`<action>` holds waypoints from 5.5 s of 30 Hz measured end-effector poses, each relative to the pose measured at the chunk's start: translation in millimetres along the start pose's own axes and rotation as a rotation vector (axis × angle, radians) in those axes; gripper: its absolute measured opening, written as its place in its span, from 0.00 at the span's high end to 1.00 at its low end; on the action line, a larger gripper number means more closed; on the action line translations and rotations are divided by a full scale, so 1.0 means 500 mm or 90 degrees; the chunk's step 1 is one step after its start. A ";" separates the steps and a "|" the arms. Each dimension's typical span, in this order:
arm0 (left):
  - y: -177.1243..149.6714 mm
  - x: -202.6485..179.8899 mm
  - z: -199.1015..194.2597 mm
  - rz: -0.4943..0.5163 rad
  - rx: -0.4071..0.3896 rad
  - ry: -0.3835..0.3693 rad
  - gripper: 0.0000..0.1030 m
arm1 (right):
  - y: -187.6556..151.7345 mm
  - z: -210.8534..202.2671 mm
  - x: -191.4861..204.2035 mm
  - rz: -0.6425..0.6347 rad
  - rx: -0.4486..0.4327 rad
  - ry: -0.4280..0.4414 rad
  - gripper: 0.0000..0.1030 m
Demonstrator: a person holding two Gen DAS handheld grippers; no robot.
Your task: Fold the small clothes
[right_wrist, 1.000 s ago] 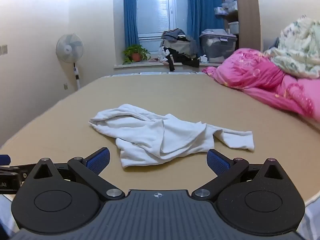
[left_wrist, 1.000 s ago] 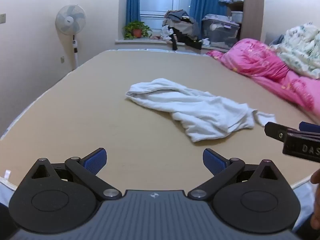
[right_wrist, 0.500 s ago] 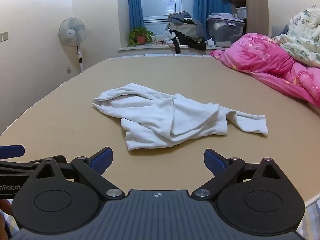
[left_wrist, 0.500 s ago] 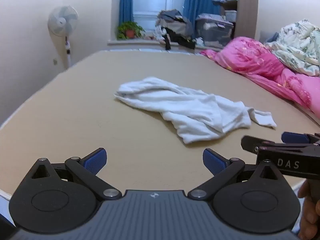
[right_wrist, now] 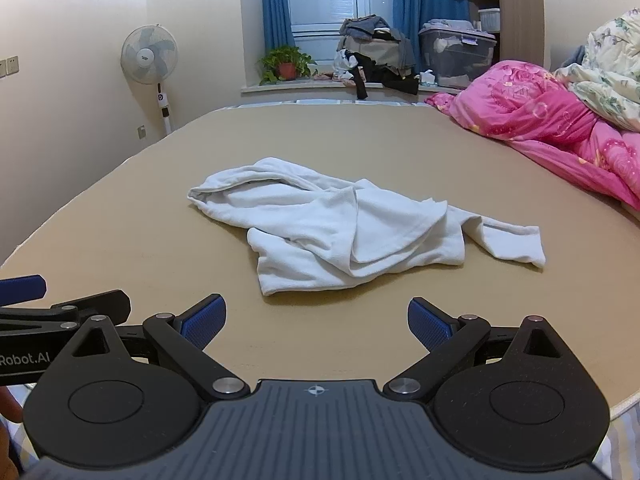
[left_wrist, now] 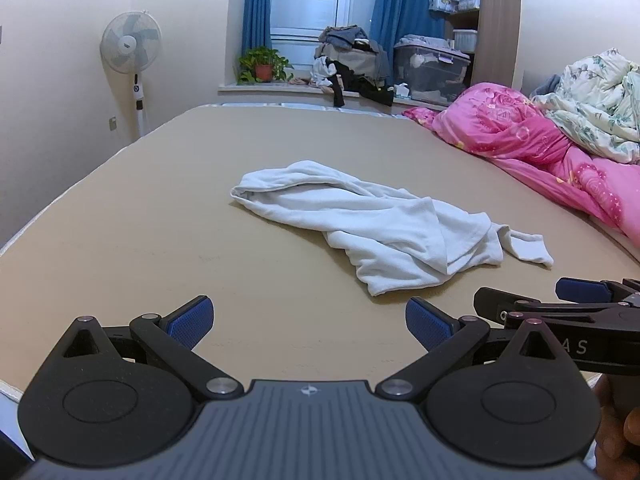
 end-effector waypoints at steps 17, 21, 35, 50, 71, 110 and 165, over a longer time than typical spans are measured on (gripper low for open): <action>-0.004 -0.002 -0.003 0.001 -0.001 -0.001 0.01 | -0.001 0.000 -0.001 -0.002 0.000 -0.002 0.05; -0.006 -0.004 -0.003 0.000 0.001 0.000 0.01 | -0.001 -0.001 -0.001 -0.001 0.000 -0.002 0.05; -0.008 -0.004 -0.002 0.001 0.002 0.000 0.01 | -0.001 0.000 0.001 -0.004 -0.001 -0.004 0.05; -0.008 -0.003 -0.003 0.000 0.003 0.000 0.01 | -0.001 -0.002 0.001 -0.008 -0.001 -0.008 0.05; 0.001 0.027 0.053 -0.013 0.067 -0.001 0.89 | 0.158 0.001 -0.221 0.026 -0.086 -0.053 0.61; 0.109 0.373 -0.024 -0.141 0.072 0.058 0.69 | 0.093 0.148 -0.355 0.166 0.019 -0.033 0.56; 0.106 0.266 -0.031 0.017 0.048 -0.011 0.77 | 0.098 0.059 -0.325 0.195 -0.001 0.010 0.69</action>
Point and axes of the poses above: each gripper's, at about its wrist camera, not at the fingertips, and z roughly the way its jaws point, x to its left, y to its top, the point moved 9 cm from there along z, roughly the way its jaws point, and after that the axes turned 4 degrees about -z, right-handed, at the moved point
